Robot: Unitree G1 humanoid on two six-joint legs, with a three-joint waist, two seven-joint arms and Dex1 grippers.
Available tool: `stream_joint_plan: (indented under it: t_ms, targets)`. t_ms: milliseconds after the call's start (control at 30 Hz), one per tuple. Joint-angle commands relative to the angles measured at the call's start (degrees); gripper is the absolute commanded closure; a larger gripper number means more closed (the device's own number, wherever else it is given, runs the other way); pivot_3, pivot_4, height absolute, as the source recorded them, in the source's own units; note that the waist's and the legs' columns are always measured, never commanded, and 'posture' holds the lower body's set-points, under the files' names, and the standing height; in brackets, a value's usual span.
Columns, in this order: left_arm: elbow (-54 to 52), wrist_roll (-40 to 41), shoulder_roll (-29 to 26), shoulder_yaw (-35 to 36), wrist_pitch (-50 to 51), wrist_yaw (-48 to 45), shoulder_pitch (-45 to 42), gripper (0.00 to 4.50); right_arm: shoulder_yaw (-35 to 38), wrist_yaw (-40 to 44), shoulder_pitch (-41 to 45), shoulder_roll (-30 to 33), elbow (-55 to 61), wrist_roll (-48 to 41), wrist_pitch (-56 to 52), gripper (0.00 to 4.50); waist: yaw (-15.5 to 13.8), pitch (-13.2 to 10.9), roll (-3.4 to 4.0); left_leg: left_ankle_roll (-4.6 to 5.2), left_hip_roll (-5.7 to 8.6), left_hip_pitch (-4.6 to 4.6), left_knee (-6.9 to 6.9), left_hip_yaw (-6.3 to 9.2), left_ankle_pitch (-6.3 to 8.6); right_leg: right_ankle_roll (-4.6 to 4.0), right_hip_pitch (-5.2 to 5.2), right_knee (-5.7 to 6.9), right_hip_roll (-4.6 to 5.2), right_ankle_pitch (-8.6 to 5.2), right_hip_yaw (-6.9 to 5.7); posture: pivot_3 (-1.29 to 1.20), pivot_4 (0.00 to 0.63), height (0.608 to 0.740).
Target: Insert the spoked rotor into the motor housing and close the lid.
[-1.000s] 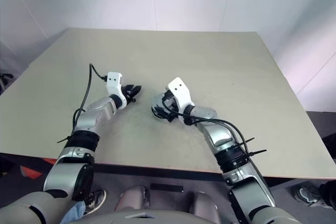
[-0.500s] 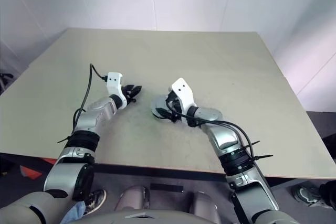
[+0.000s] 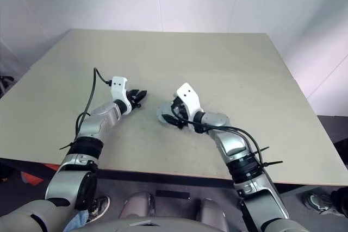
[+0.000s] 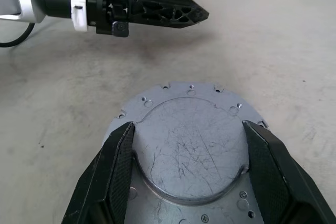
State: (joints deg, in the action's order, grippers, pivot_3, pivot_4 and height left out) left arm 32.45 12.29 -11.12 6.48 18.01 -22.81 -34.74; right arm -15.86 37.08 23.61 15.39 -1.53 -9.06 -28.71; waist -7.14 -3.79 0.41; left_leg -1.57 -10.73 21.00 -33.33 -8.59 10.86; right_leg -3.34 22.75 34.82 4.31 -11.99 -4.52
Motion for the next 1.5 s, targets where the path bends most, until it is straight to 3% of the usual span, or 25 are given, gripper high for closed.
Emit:
stream_joint_plan:
  t_ms: [33,700,1000,1500]
  targets:
    - [-2.72,0.01,-0.5,0.24,-0.45,0.29,-0.16,2.41,-0.09,0.71,0.28,-0.02,-0.73,0.54,1.84,1.38,0.01,0.0,0.0,0.0,0.0,0.0,0.0,0.0,0.0,0.0,0.0,0.0,0.0,0.0,0.0,0.0,0.0,0.74]
    - [-5.16,0.14,-0.41,0.19,0.57,0.91,1.68,2.41,0.69,-0.23,1.8,-0.64,-0.77,1.56,3.78,1.38,0.03,0.01,-0.01,0.0,-0.01,-0.11,-0.02,0.0,0.0,-0.02,-0.13,0.01,0.0,0.01,0.0,0.0,0.0,0.74]
    - [-4.7,-0.13,-0.48,-0.01,0.28,0.9,1.78,2.41,5.64,-0.72,2.66,-3.81,1.88,-2.63,6.69,1.38,0.03,0.01,-0.01,0.01,-0.01,-0.09,-0.02,0.0,0.0,-0.02,-0.09,0.01,0.0,0.01,0.0,0.0,0.0,0.74]
    - [-4.2,-0.26,-0.68,-0.04,0.02,0.65,1.34,2.41,1.99,1.5,0.7,-1.27,-2.0,1.22,7.45,1.38,0.03,0.01,-0.01,0.04,-0.01,-0.04,-0.02,-0.01,0.01,-0.02,-0.06,0.01,0.0,0.01,0.0,0.0,0.0,0.74]
